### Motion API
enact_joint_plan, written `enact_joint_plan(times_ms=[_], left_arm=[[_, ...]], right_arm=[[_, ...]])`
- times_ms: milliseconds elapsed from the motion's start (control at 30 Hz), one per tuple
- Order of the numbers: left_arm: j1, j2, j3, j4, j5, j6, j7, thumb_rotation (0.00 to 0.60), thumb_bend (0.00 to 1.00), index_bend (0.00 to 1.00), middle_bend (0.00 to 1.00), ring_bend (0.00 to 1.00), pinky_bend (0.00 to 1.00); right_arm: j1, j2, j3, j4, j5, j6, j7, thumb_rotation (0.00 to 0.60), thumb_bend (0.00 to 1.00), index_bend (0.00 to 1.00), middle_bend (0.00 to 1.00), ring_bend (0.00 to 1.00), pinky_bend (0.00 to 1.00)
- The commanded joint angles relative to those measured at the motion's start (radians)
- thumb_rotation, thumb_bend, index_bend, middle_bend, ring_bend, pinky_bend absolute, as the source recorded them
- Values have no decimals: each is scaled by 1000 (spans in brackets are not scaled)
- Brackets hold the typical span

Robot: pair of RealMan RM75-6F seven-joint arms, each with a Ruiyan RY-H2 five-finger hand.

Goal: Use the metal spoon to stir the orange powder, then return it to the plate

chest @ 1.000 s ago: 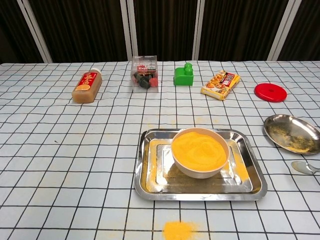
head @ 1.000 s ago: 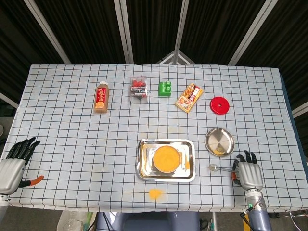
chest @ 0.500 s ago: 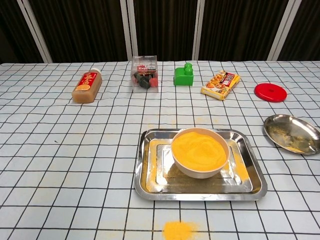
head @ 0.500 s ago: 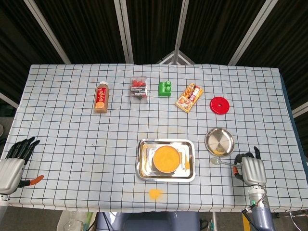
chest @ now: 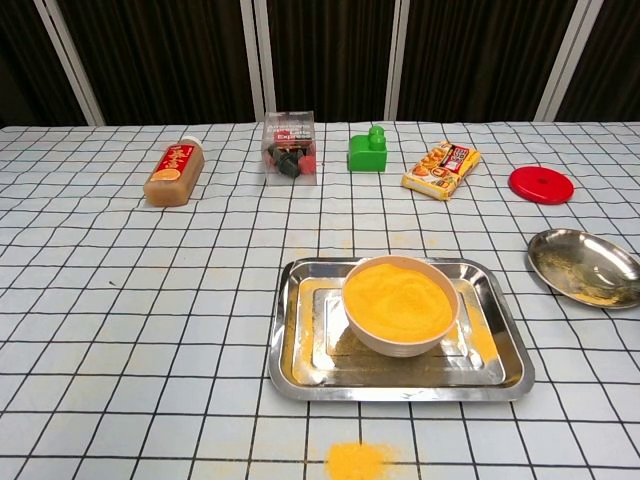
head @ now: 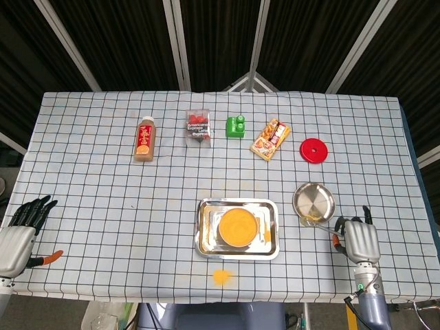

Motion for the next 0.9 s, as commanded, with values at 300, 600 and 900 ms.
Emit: enact_joint_plan(times_ms=[300,600,900], left_arm=[[-3,1,-2,-1,-7,-6,-8,600,0,0,0,0,0],[-4,1,-4,-2,-11,-9,-7,600,0,0,0,0,0],[-7,3,-9,-8,-18,-12,-10,600,0,0,0,0,0]], right_arm=[[47,11,26,-103,-29,24,-114,600,526,636,583,397,0],[118,33,34,-256,-51,20,-330,600,554,648,590,398,0],[215,-39,55,-353,24,34,-635,600,559,653,595,397,0]])
